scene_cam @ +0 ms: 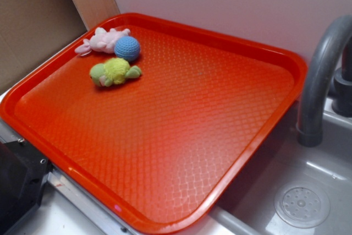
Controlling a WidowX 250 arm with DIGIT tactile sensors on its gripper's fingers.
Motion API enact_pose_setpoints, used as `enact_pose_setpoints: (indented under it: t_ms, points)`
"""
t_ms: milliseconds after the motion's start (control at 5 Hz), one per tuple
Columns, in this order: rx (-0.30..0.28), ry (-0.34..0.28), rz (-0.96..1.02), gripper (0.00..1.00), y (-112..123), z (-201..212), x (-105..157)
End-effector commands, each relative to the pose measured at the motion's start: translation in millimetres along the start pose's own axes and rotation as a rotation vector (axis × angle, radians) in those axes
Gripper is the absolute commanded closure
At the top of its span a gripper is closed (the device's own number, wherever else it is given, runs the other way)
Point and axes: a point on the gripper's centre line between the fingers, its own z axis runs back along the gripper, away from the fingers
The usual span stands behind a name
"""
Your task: Grab the blue ball.
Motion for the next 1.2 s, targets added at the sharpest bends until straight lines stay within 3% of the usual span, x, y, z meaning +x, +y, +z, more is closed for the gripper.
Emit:
enact_pose_setpoints:
  t_ms: [0,200,400,600,1000]
  points:
    - [0.0,0.0,0.0,0.0,0.0,0.0,0.0]
    - [0.048,-0.068,0.185,0.0,7.6,-40.1,34.8]
    - [-0.022,-0.171,0.289,0.0,14.8,-72.8,64.6]
    - [-0.031,-0.164,0.347,0.0,30.1,-114.0,91.1]
    - [-0.031,-0.164,0.347,0.0,30.1,-114.0,91.1]
